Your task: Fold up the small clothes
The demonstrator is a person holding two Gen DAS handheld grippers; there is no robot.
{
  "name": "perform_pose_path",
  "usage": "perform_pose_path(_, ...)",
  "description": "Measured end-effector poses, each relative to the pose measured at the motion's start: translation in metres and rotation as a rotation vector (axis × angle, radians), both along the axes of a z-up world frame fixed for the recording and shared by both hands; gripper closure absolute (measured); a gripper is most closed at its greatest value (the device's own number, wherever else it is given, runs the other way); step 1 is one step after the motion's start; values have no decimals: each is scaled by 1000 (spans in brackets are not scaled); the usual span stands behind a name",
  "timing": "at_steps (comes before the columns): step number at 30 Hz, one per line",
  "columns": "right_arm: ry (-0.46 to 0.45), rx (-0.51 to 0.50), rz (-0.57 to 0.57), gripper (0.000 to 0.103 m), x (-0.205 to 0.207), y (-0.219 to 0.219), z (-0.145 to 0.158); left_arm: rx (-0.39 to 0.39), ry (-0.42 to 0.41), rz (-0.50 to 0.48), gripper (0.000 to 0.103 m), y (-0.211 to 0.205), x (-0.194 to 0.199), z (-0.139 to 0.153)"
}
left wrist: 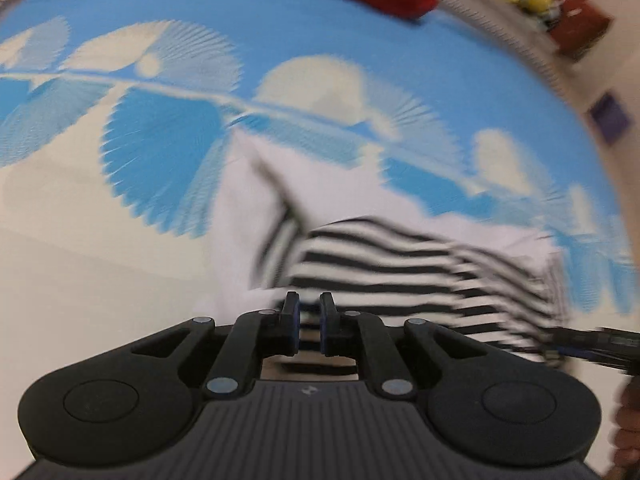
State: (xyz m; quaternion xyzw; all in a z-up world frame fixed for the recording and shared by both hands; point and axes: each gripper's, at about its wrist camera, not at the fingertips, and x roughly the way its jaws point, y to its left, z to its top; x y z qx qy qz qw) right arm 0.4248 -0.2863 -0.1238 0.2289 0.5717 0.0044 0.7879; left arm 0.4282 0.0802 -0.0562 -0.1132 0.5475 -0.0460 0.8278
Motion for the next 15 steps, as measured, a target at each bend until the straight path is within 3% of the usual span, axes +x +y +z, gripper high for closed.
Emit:
perform_pose_path(2,-8,-3,-2,54,-2,-2,4,-30,-15,-48,89,-6,-2,5)
perform_pose_path(4,-6,-16,0,54,-5,-4,6,-56,41,-82,79,-8,-3,-6)
perform_pose_path(5,0,-31,7,54,-6,-4,5,-23,114,-84,73,-8,-3,-20)
perform_pose_path(7,28,-67,29,54,-8,-1,1,112,250,-96,73,-10,-5,-47)
perform_pose_path(9,53,-82,35,55,-10,0,-4,118,227,-100,73,-10,-5,-42)
perform_pose_path(11,41,-96,18,55,-16,-2,6,121,147,-80,74,-11,-8,-17)
perform_pose_path(15,-176,-175,38,55,-42,0,65,26,-55,-61,71,-14,-27,38)
